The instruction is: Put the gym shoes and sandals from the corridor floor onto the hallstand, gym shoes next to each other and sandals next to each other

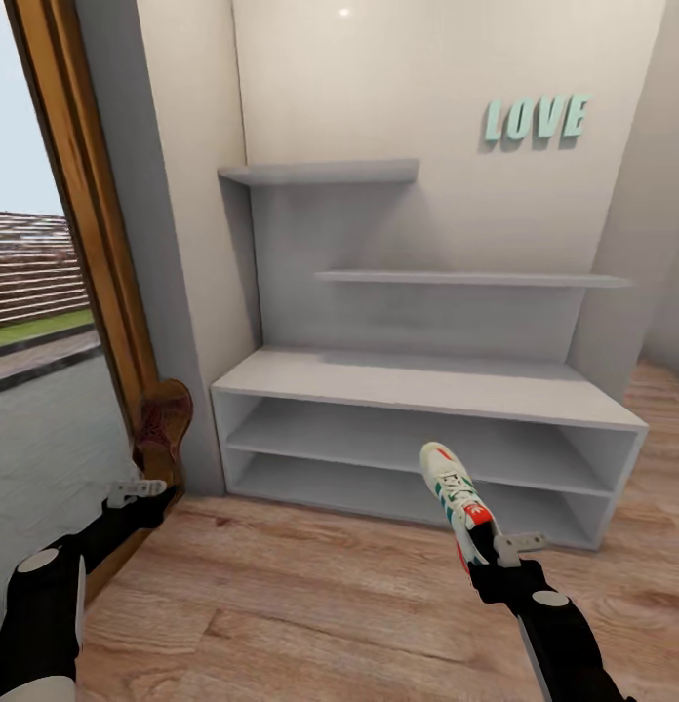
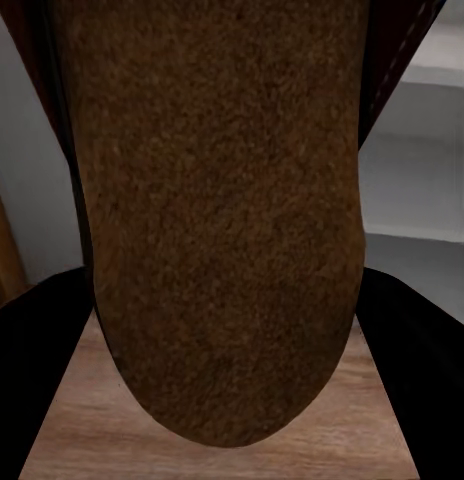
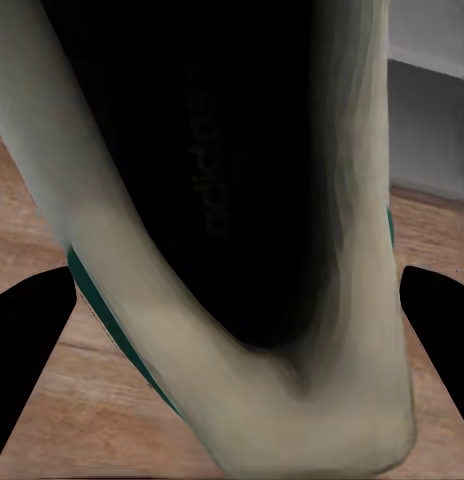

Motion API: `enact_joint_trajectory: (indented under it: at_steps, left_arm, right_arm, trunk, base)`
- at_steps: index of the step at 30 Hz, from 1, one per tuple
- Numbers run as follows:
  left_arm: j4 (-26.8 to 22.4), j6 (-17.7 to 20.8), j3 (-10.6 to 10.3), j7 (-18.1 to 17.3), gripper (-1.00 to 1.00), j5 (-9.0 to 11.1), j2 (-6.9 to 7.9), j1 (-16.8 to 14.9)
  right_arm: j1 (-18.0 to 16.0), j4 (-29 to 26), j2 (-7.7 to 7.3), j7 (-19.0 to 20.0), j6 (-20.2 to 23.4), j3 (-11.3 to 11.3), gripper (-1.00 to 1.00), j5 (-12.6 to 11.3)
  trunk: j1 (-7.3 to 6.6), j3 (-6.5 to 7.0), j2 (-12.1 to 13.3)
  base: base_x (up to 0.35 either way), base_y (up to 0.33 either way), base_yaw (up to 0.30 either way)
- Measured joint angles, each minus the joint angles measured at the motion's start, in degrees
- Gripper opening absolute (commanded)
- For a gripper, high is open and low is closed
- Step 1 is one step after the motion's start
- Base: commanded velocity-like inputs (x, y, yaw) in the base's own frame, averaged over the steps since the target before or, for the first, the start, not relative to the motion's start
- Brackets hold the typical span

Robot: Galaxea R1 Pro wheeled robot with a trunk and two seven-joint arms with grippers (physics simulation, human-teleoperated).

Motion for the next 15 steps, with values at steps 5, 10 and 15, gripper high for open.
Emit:
enact_joint_trajectory:
  at_steps: [5,10,15]
  left_arm:
    - [0.1,0.0,0.0,0.0,-1.00,-0.1,0.00,0.0]
    - [0.0,0.0,0.0,0.0,-1.00,-0.1,0.00,0.0]
    - [0.0,0.0,0.0,0.0,-1.00,-0.1,0.00,0.0]
  right_arm:
    - [0.0,0.0,0.00,0.0,0.0,0.0,-1.00,0.0]
    - [0.0,0.0,0.00,0.0,0.0,0.0,-1.00,0.0]
    - [0.0,0.0,0.00,0.0,0.0,0.0,-1.00,0.0]
  trunk:
    - [0.00,0.00,0.0]
    - [0.00,0.00,0.0]
    - [0.00,0.00,0.0]
  base:
    - [0.000,0.001,-0.300]
    - [-0.030,0.000,-0.203]
    - [-0.096,0.000,-0.080]
